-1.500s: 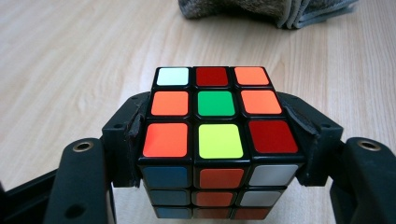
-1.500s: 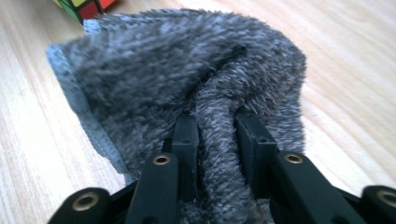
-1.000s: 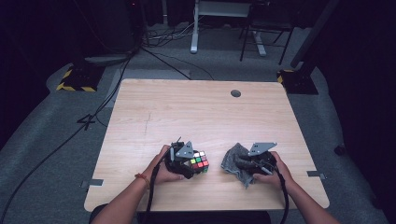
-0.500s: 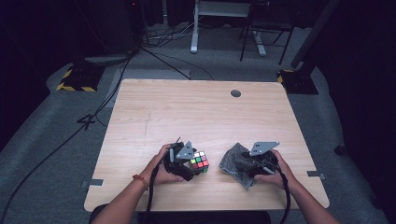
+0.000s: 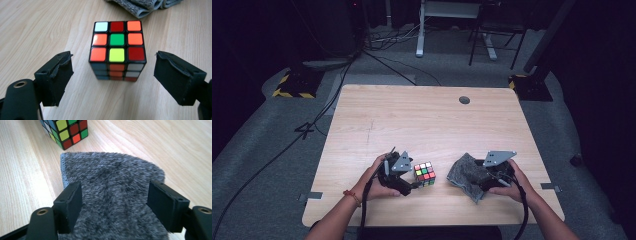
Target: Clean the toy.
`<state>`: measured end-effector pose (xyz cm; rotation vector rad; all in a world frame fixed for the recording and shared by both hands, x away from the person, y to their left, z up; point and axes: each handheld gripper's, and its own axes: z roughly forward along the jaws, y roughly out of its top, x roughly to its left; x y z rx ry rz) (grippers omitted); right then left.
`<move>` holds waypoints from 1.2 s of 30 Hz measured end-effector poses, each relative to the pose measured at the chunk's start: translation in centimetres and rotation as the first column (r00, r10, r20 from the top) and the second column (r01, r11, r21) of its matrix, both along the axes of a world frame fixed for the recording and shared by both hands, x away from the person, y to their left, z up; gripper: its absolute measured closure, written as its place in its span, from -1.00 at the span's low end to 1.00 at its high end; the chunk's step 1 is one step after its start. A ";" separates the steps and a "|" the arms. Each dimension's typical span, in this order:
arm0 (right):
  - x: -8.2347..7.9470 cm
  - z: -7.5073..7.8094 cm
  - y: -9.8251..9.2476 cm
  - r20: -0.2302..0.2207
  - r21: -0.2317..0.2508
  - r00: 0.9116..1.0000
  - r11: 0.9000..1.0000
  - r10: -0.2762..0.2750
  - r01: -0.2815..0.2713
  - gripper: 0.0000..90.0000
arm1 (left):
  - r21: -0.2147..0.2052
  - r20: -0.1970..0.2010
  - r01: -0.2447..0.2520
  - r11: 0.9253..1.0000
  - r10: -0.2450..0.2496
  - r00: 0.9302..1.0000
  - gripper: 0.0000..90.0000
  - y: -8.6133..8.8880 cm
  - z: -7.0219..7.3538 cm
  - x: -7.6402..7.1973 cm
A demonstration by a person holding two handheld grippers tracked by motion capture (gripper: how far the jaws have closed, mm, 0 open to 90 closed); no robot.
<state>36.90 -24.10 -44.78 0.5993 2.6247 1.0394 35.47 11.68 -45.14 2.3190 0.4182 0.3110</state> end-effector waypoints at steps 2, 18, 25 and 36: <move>-0.1 0.4 -0.2 0.012 0.001 1.000 1.000 -0.006 0.006 -0.36 | 0.012 0.017 -0.011 1.000 0.011 1.000 -0.65 0.4 0.3 -0.3; -1.3 0.2 -5.0 0.056 -0.042 0.993 0.993 -0.104 0.106 -0.38 | 0.084 0.085 -0.118 0.989 0.111 0.990 -0.64 4.7 0.7 -2.1; -2.2 -0.6 -8.5 0.052 -0.033 0.981 0.981 -0.187 0.189 -0.39 | 0.058 0.067 -0.200 0.978 0.196 0.978 -0.63 7.3 0.2 -2.3; -2.6 -3.4 -13.1 -0.009 -0.003 0.944 0.944 -0.330 0.330 -0.42 | 0.068 0.003 -0.285 0.956 0.286 0.958 -0.62 10.1 -2.1 -1.7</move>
